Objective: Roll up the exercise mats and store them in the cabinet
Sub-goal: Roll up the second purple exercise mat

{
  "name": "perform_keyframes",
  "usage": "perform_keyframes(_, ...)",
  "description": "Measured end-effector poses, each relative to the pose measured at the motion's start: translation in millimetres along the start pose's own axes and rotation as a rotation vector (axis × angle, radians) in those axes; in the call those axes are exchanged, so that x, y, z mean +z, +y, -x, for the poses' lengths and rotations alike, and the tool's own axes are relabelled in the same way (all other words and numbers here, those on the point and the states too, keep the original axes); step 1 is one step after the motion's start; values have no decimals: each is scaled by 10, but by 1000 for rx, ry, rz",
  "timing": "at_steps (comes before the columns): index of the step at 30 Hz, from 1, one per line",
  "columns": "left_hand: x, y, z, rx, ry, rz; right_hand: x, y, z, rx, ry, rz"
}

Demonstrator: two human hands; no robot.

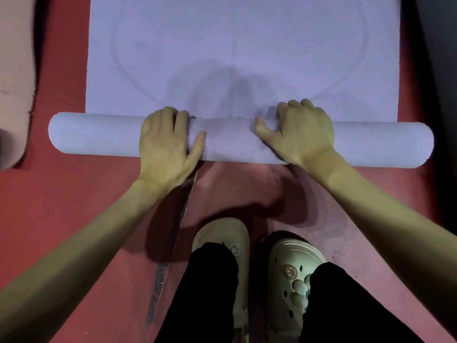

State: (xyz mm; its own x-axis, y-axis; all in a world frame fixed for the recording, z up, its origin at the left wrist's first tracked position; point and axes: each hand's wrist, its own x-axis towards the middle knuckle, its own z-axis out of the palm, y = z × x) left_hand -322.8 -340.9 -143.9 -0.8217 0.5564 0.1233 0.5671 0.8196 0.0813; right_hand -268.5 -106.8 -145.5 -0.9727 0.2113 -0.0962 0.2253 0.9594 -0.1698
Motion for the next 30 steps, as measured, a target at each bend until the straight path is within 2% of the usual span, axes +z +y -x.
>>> perform_keyframes(3,64,-15,-162,-62,24,-50,21,21,11,-30,50,-11)
perform_keyframes(7,80,-35,-408,-63,25,-41,6,62,47,-27,208,-57)
perform_keyframes(13,88,-75,-649,-113,-20,10,139,107,114,-46,302,126)
perform_keyframes(17,92,-81,-530,-19,92,40,83,125,-185,-35,275,81)
perform_keyframes(20,159,-100,-489,43,88,-25,29,152,-361,-55,210,43)
perform_keyframes(24,219,-127,-644,17,98,-57,37,165,-386,-35,220,55)
perform_keyframes(30,120,-159,-1071,34,-52,-24,31,262,-215,-132,307,59)
